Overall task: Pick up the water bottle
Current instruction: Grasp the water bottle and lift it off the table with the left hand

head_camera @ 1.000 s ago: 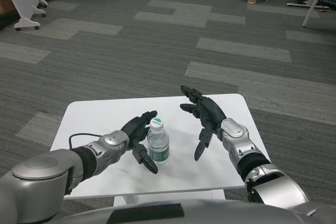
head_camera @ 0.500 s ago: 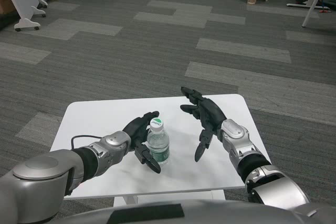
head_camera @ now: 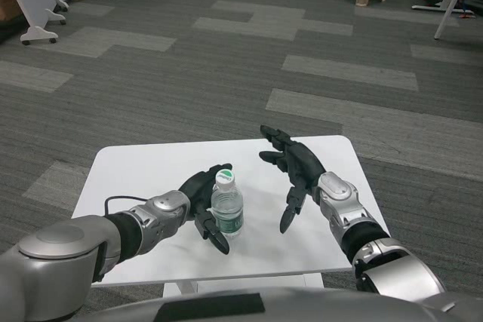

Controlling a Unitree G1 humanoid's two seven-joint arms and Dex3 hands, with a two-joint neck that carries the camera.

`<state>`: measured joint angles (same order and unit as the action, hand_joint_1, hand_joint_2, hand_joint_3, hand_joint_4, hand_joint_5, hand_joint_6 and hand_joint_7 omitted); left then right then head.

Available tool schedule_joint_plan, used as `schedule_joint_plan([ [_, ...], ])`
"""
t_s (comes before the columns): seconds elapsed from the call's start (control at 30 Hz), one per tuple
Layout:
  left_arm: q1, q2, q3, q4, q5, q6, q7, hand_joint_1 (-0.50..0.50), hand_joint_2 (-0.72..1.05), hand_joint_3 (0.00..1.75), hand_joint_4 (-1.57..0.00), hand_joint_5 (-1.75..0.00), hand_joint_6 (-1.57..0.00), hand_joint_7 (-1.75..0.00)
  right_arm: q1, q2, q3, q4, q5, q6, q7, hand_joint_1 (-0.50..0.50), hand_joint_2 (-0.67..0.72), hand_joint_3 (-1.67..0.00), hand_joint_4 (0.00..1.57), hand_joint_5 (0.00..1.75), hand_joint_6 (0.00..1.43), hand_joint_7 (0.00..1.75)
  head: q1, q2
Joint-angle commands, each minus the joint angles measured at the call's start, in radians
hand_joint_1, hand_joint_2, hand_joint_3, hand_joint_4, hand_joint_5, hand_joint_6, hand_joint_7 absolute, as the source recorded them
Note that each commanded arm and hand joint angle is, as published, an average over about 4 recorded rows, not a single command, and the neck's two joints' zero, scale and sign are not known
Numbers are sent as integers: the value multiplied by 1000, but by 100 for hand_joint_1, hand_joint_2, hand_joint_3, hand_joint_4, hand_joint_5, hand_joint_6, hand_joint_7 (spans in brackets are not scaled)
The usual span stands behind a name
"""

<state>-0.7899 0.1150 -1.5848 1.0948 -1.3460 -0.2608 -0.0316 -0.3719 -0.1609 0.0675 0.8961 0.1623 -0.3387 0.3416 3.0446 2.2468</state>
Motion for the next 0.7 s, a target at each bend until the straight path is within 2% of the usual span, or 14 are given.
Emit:
schedule_joint_plan([
  [0.03, -24, 1, -12, 2, -1, 8, -6, 50, -6, 15, 0, -18, 0, 0, 9, 1, -3, -15, 5, -8, 2, -25, 72, -8, 0, 58, 0, 0, -2, 1],
  [0.07, -24, 1, -13, 2, 0, 8, -6, 50, 10, 15, 0, -21, 0, 0, 10, 1, -3, -15, 5, -8, 2, -25, 72, -8, 0, 58, 0, 0, -3, 1],
  [0.17, -25, 0, -15, 4, 3, 10, -7, 50, 34, 13, 0, -21, 0, 0, 12, 1, -3, -16, 5, -8, 2, -25, 72, -8, 0, 58, 0, 0, -3, 2],
  [0.33, -26, 0, -18, 7, 8, 18, -7, 50, 49, 9, 0, -21, 0, 0, 13, 1, -3, -16, 5, -8, 2, -24, 72, -8, 0, 58, 0, 0, -2, 2],
  [0.5, -26, -1, -18, 8, 10, 26, -8, 50, 63, 17, 0, -21, 0, 0, 16, 1, -3, -16, 5, -8, 2, -25, 72, -8, 0, 58, 0, 0, -3, 2],
  [0.7, -27, -1, -18, 8, 10, 32, -13, 50, 69, 11, 0, -21, 0, 0, 16, 3, -3, -16, 5, -8, 2, -25, 72, -8, 0, 58, 0, 0, 0, 2],
])
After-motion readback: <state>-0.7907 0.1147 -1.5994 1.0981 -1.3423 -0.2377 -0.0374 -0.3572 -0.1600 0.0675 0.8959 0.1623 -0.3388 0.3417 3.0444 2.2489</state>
